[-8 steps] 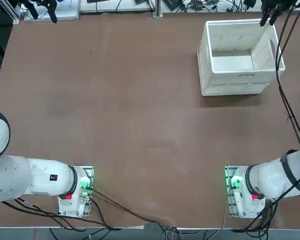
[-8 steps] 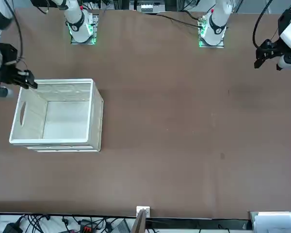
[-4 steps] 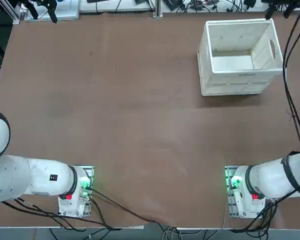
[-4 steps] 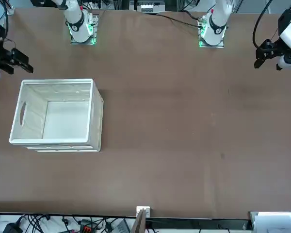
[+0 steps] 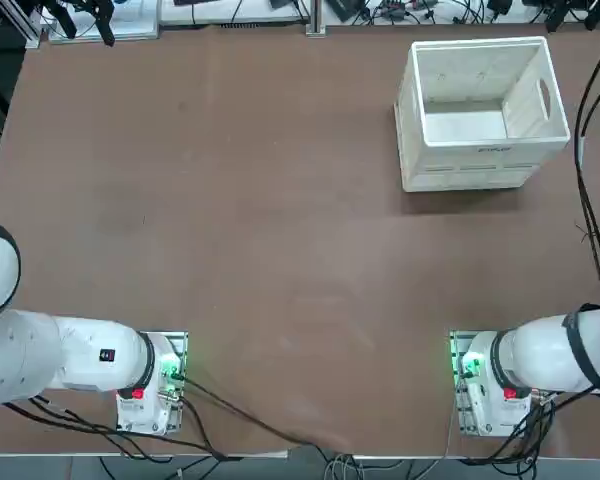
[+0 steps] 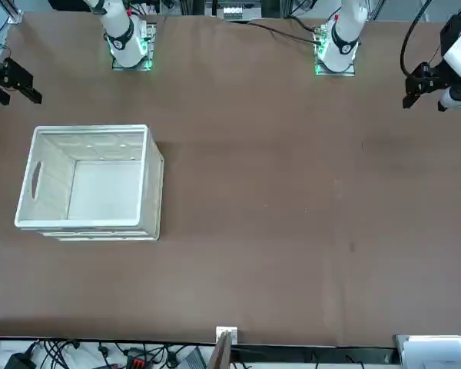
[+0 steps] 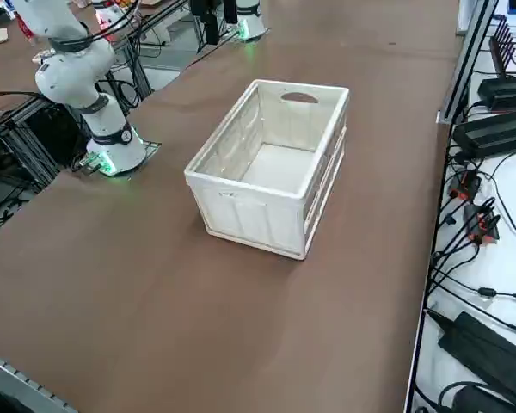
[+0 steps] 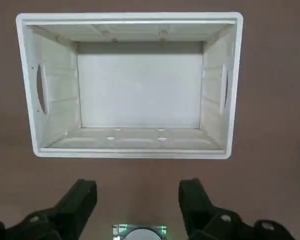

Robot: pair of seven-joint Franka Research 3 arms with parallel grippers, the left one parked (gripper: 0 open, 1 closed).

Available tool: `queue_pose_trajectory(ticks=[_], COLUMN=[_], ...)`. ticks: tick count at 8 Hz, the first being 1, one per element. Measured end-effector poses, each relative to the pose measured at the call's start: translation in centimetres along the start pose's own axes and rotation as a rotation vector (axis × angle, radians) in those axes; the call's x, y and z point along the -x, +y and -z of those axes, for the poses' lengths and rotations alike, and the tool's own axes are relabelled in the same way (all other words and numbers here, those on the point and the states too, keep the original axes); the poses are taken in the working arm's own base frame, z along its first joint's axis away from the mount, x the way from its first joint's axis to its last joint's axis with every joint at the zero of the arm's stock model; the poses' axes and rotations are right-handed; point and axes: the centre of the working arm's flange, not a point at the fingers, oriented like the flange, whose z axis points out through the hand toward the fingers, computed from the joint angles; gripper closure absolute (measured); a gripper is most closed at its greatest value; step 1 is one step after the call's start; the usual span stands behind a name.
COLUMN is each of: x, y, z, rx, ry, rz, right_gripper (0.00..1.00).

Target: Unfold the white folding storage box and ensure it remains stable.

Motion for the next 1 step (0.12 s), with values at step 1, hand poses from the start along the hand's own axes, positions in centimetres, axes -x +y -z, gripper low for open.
queue_pose_trajectory(ticks=[1], x=[0.2], y=[-0.07], z=[0.2], rx=[0.0], ry=[0.004], rz=[0.002], right_gripper=[0.0])
